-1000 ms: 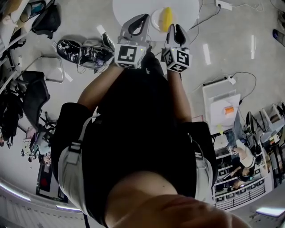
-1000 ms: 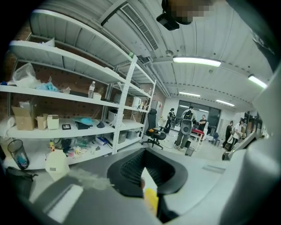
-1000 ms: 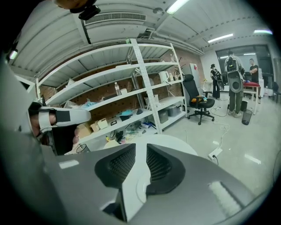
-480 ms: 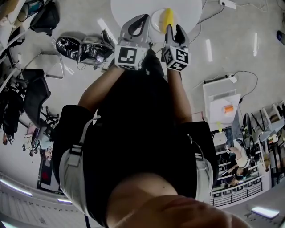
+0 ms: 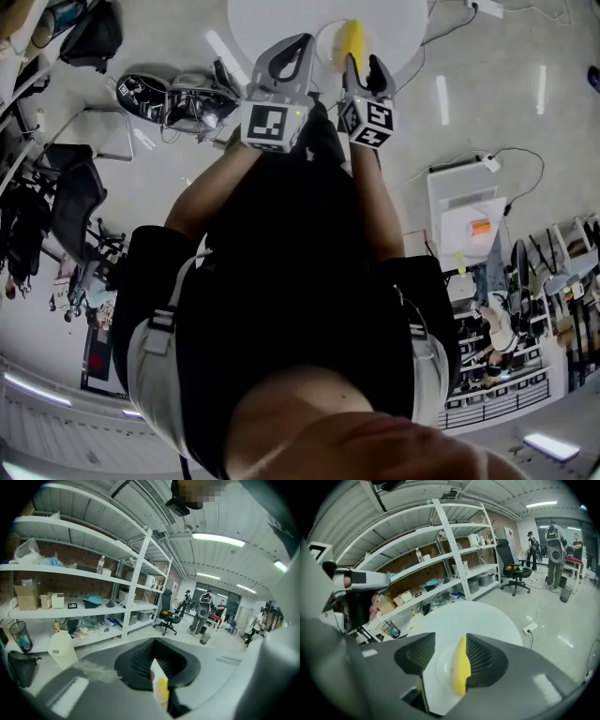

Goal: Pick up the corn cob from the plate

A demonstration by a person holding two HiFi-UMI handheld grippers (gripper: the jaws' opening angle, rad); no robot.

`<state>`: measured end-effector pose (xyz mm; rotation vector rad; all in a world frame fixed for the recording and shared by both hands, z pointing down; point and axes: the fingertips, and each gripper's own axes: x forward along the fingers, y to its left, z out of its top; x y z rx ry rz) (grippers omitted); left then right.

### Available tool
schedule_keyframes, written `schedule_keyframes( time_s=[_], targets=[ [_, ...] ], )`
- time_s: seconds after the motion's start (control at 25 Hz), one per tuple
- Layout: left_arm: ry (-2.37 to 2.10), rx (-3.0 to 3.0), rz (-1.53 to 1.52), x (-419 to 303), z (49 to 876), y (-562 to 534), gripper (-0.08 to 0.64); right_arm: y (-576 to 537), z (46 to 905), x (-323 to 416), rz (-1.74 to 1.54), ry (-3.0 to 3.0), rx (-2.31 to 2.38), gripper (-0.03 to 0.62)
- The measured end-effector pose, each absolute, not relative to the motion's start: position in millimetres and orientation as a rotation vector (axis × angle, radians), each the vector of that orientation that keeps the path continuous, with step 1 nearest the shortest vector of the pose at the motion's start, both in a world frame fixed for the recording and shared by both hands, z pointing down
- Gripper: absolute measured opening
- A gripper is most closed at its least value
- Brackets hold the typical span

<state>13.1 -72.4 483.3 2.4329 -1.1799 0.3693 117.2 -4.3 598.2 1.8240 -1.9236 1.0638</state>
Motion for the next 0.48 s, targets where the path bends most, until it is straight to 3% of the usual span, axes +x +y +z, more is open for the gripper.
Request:
schedule_keyframes(
  time_s=[0.48],
  targets=[
    [-1.170, 2.396, 0.410, 18, 509, -79, 0.006, -3, 641, 121, 1.146, -1.857, 1.732, 0.267]
  ],
)
